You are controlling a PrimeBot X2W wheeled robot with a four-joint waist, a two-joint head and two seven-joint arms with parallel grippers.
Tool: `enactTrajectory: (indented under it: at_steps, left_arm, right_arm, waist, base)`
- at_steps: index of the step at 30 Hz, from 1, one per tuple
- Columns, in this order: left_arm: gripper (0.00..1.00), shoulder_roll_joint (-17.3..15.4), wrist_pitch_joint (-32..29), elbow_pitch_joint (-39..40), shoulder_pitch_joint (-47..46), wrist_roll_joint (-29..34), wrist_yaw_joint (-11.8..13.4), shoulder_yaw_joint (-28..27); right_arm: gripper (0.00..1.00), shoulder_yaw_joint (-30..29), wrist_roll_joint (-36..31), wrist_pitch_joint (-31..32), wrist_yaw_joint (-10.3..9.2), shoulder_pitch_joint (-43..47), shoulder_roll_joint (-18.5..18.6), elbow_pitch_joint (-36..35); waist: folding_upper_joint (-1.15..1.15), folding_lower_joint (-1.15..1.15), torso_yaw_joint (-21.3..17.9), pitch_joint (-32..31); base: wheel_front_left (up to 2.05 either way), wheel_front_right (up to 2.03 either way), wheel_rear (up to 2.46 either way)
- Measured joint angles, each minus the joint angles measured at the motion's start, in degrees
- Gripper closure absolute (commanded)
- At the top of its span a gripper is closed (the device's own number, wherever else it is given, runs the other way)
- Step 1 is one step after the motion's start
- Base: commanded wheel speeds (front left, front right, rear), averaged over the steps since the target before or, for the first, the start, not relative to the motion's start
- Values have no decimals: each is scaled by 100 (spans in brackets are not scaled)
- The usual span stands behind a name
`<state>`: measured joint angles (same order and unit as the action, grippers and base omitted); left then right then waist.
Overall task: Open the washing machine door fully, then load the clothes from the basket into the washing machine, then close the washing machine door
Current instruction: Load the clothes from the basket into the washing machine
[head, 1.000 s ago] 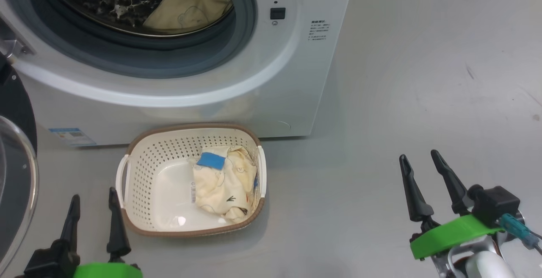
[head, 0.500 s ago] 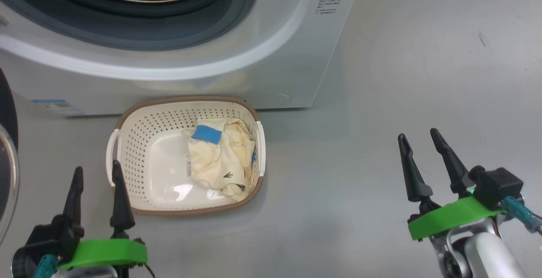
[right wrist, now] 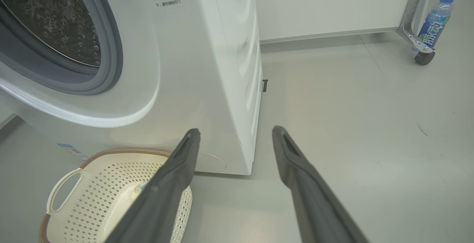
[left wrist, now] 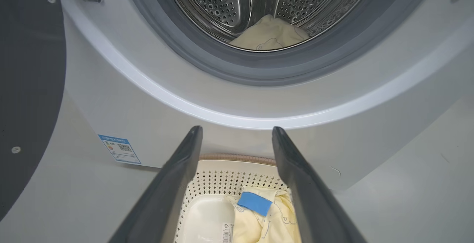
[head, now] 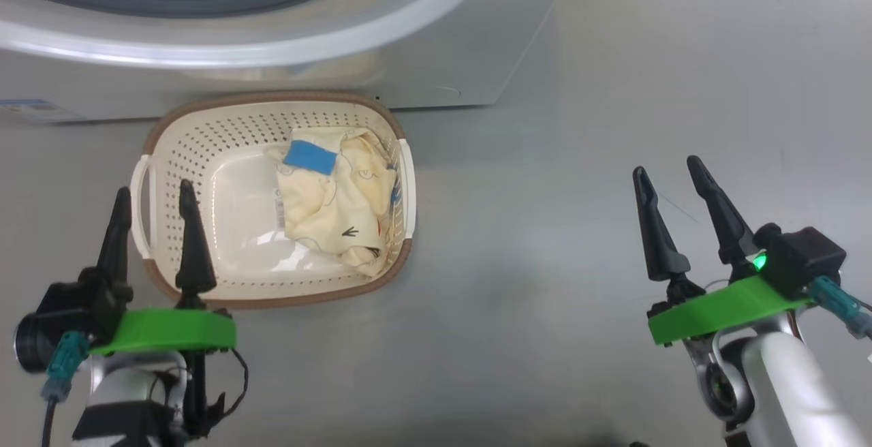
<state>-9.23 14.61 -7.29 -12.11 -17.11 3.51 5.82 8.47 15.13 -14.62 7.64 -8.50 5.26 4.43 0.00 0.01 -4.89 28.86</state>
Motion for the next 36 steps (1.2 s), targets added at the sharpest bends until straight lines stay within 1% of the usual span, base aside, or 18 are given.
enactTrajectory:
  at_steps: [9, 10, 17, 27, 30, 36]
  left_arm:
    - [0, 1, 1, -779, -1182, 47, -303, 115]
    - [0, -3, 1, -995, -1457, 63, -369, 179]
    - [0, -2, -9, -2013, -2315, 53, -657, 326]
    - [0, 125, -180, -3659, -3481, 55, -859, 628]
    - [0, 166, -214, -4107, -3757, 29, -909, 642]
    - [0, 285, -338, -4957, -4120, -296, -977, 556]
  right_arm:
    - [0, 86, 0, 0, 0, -285, -43, -46]
    - [0, 108, 0, 0, 0, -319, -47, -47]
    - [0, 180, 0, 0, 0, -624, -68, -85]
    - [0, 309, 11, 0, 0, -821, -157, -103]
    - [0, 328, 26, 0, 0, -846, -163, -119]
    - [0, 382, 26, 0, 0, -903, -182, -130]
  waist:
    - [0, 1, -137, 608]
    - [0, 1, -177, 731]
    - [0, 0, -385, 1097]
    - [0, 0, -648, 1630]
    - [0, 0, -704, 1771]
    - [0, 0, -775, 2000]
  base:
    - [0, 0, 0]
    - [0, 0, 0]
    - [0, 0, 0]
    - [0, 0, 0]
    - [0, 0, 0]
    - [0, 0, 0]
